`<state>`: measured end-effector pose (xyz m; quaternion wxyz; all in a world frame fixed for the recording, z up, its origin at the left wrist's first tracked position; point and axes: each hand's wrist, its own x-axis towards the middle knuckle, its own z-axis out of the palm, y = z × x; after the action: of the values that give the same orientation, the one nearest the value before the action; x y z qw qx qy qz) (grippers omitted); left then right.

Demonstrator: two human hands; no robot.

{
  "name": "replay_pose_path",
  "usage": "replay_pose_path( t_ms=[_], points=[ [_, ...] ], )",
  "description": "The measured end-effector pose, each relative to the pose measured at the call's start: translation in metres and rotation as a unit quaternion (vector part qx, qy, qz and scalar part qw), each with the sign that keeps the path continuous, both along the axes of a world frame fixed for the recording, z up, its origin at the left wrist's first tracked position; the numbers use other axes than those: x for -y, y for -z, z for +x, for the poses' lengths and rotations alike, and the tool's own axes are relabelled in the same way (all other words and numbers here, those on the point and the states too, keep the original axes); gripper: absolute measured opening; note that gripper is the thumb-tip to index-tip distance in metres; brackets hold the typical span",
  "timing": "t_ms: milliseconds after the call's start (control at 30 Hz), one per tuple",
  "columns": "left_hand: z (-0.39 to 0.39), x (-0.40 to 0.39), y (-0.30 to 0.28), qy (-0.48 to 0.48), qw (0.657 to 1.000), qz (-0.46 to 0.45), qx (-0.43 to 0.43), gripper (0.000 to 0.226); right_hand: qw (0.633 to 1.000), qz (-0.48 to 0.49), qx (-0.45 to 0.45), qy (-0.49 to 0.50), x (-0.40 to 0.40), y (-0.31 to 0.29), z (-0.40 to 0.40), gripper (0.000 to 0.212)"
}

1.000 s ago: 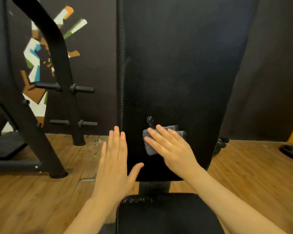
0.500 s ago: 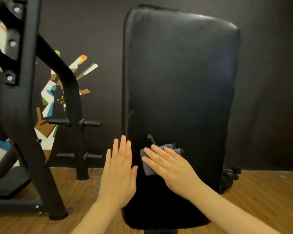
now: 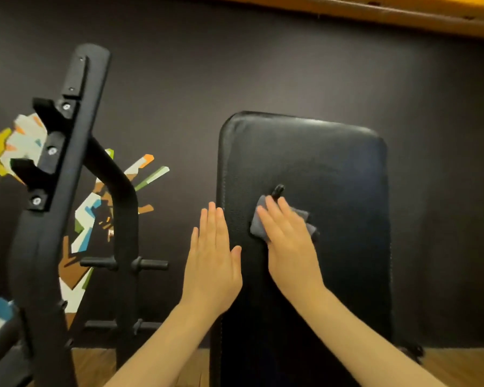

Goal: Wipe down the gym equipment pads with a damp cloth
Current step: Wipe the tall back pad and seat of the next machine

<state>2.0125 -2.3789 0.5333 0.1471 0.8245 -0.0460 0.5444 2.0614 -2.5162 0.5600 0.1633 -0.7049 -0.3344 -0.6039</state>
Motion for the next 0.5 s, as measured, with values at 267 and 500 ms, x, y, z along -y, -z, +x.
replay_pose_path(
  t_ms=[267,500],
  points=[
    [-0.003,-0.009,-0.003,0.000,0.998,0.045,-0.045,0.073,0.976,-0.193,0.067,0.068,0.021,-0.049,0.007,0.054],
    [0.020,-0.016,0.008,0.037,0.999,0.031,0.011,0.069,1.000,0.014,0.009,-0.019,-0.038,-0.107,-0.001,0.047]
  ],
)
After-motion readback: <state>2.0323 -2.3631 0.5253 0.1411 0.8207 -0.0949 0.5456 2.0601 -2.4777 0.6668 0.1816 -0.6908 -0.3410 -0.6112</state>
